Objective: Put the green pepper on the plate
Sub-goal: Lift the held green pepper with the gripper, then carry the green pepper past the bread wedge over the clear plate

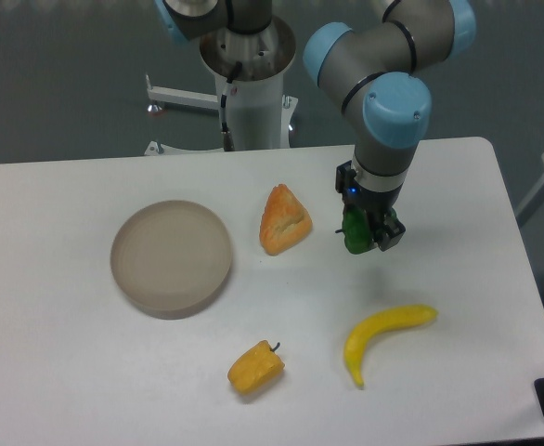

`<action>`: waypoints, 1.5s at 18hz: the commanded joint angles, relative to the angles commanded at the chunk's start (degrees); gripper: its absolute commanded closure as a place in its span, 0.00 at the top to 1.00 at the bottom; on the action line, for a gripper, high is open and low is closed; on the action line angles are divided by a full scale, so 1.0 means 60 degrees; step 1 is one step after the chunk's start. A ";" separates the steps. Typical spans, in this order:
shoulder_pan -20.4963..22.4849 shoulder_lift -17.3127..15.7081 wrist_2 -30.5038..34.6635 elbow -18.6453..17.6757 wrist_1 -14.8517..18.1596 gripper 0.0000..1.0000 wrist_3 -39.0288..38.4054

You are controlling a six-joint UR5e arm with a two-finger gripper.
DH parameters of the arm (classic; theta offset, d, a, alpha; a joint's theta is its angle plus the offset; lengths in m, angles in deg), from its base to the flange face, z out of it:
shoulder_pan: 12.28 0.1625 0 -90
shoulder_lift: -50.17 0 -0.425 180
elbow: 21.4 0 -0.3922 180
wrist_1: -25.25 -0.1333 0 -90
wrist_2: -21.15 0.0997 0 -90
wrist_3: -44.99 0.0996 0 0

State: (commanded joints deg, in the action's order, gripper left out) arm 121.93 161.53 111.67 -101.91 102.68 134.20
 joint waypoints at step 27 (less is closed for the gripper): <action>-0.4143 0.0176 -0.1568 -0.1637 -0.0525 0.73 -0.4185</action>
State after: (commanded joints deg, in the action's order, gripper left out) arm 97.07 162.58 102.27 -111.74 99.53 109.09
